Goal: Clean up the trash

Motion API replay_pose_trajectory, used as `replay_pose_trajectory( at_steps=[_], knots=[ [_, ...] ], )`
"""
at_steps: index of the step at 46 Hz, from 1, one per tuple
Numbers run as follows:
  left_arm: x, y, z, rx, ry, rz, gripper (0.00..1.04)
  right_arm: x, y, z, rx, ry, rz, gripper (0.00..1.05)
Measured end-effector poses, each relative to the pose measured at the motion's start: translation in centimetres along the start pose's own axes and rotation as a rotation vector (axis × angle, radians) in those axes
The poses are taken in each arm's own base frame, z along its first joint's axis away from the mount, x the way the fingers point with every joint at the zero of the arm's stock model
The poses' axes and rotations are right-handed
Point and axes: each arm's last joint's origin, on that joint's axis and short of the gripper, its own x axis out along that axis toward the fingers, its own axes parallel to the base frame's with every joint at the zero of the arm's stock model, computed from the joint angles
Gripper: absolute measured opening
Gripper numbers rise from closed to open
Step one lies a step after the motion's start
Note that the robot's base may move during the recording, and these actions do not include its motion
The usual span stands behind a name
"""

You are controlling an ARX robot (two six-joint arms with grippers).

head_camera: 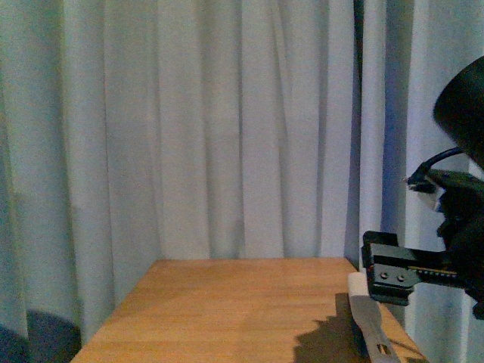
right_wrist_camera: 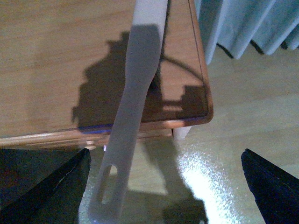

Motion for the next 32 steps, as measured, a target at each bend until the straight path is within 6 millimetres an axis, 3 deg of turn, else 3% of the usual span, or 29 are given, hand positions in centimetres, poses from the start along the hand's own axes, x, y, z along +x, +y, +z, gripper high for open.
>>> replay_pose_trajectory(
  at_steps=[14,32],
  knots=[
    [0.0,0.0,0.0,0.0,0.0,0.0,0.28,3.9,2.7,1.3,0.103,0.121,-0.041,0.97],
    [0.0,0.0,0.0,0.0,0.0,0.0,0.28,6.8,3.4,0.0,0.153,0.249,-0.099,0.97]
  ],
)
